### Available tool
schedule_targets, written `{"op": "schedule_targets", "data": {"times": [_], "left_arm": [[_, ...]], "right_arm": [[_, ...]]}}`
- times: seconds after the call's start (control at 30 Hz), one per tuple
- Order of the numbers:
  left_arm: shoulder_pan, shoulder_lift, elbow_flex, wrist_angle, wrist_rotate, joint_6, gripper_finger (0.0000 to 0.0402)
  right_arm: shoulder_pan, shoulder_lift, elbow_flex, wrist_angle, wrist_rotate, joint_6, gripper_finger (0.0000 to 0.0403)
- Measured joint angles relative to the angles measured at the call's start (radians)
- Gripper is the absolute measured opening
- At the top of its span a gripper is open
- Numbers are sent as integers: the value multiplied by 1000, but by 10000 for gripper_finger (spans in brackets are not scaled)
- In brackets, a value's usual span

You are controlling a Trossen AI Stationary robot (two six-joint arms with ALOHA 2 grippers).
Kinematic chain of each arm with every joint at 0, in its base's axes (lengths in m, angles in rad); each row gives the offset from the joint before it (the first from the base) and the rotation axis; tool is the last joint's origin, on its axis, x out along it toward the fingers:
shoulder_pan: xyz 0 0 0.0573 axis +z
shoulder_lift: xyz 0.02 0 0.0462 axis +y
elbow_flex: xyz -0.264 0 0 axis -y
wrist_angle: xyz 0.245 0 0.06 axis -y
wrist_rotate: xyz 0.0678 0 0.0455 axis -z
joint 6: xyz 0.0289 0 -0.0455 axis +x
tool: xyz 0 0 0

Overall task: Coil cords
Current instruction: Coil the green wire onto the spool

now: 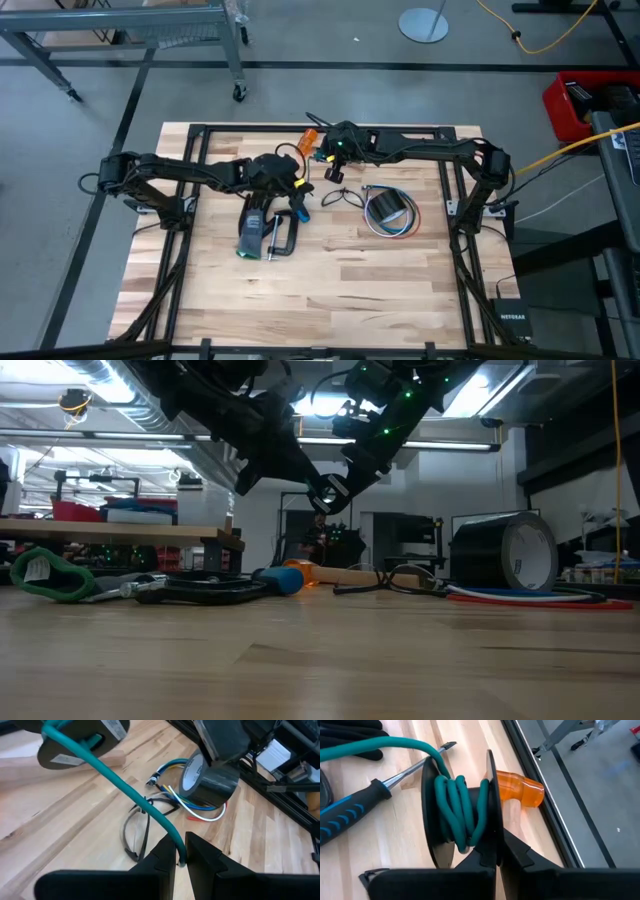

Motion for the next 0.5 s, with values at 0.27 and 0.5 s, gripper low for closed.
{"op": "schedule_targets", "data": {"times": [0.27,0.5], "left_arm": [[-5,0,0,0,-3,0,33],[-5,0,0,12,-48,1,7]], "right_arm": [[-1,0,0,0,11,0,7],[1,0,0,1,11,23,7]]}}
